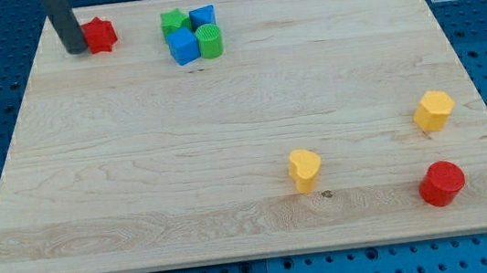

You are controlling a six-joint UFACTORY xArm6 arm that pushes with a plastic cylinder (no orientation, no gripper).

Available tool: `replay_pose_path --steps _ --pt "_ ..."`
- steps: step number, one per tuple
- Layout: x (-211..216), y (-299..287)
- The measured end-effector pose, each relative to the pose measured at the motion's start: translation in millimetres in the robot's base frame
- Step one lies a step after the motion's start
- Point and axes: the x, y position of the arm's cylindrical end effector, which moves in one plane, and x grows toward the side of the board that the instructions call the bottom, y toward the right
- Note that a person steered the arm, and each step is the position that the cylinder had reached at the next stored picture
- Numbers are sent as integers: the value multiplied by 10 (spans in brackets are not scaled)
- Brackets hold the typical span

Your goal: Push the green star into the blue triangle

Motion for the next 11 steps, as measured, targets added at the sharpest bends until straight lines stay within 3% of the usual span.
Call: replay_pose_path --steps 1,3,5,6,7,11 --pt "-100 0" --pt "132 -1" --pt "1427 141" --pt "1599 727" --pt "1472 894" --pt "150 1156"
